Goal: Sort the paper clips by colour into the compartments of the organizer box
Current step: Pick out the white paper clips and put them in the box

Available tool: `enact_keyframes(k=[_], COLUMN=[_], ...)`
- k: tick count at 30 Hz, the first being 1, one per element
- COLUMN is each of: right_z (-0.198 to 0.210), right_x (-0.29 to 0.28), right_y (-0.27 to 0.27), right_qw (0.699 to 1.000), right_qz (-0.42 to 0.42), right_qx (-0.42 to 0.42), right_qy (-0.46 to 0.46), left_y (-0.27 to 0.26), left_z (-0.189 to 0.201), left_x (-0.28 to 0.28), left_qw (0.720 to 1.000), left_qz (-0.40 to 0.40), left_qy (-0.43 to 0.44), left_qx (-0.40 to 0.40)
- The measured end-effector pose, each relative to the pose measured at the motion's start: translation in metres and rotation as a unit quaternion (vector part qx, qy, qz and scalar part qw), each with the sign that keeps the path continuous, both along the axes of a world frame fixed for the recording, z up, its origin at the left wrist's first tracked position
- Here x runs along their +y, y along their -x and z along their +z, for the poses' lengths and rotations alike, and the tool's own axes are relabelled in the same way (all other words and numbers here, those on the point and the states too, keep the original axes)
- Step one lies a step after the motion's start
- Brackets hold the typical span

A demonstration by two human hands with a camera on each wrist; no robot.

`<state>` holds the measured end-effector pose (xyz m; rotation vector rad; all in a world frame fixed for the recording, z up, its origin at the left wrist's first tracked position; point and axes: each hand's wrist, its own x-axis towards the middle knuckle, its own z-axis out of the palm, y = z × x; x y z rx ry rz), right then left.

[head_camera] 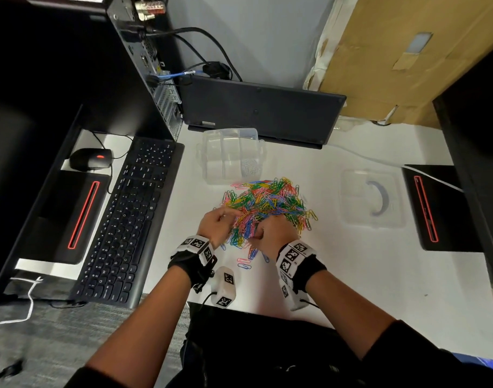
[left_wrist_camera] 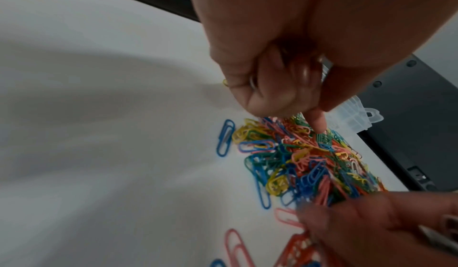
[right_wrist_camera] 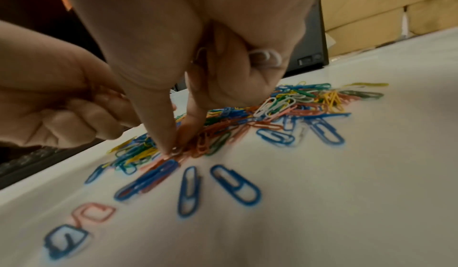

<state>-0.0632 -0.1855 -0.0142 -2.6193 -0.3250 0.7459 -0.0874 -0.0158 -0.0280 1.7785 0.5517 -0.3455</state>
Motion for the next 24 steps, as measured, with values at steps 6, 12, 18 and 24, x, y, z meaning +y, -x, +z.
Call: enact_keyframes(k=[6,12,18,24], right_z=[-0.005,-0.011,-0.015,-0.005], right_x=[-0.010,-0.008,-0.021,-0.038], right_y=[0.000,0.000,-0.007,-0.014], right_qw=[0.998,0.998,0.991,0.960], right_qz=[-0.045,-0.054,-0.070,-0.123], right_qx=[0.026,0.013,0.060,0.156], right_qy=[-0.044,-0.038,-0.093,-0.199], left_y=[0.001,-0.003,-0.004,-0.007], left_z=[0.004,0.004,0.003,0.005], left_x=[-0.014,-0.026,-0.017,0.000], left_qw=[0.970,0.948,0.951,0.960], left_qz=[-0.104,-0.143,-0.128,-0.067], left_qy=[-0.219,-0.282,-0.278,-0.270], left_qx=[-0.021,-0.031,-0.032,-0.028])
